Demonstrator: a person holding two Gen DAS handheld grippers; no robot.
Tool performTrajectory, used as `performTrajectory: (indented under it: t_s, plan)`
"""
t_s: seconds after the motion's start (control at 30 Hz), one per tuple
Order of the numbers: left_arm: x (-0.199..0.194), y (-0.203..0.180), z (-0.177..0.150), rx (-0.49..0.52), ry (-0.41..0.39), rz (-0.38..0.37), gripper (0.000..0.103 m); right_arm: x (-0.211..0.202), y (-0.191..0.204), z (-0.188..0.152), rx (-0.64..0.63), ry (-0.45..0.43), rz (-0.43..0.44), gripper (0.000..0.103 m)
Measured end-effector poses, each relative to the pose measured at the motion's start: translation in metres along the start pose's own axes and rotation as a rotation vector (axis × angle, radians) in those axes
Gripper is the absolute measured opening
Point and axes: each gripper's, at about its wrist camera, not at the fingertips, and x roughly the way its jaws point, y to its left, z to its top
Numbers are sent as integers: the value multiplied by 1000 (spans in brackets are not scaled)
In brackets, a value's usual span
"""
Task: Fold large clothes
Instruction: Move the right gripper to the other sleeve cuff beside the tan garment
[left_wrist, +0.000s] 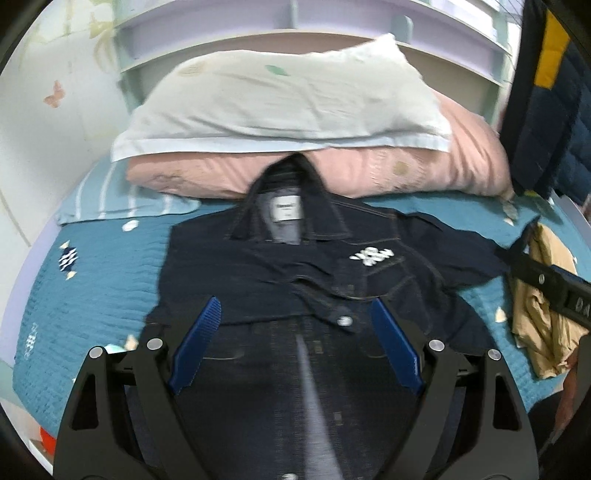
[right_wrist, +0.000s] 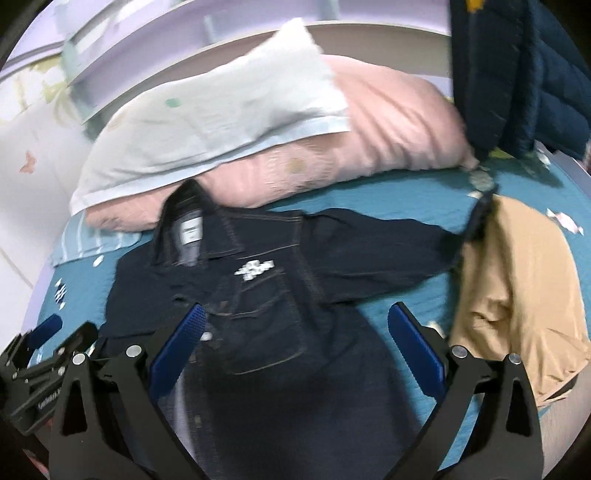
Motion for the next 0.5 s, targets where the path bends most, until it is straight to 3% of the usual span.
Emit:
performTrajectory:
  t_s: [0.27, 0.5]
  plan:
    - [37, -63, 13, 58, 56, -62, 91, 14, -103, 27, 192, -13, -89, 96]
    - [86, -105, 37, 69, 108, -109, 90, 48, -181, 71, 414, 49, 45, 95]
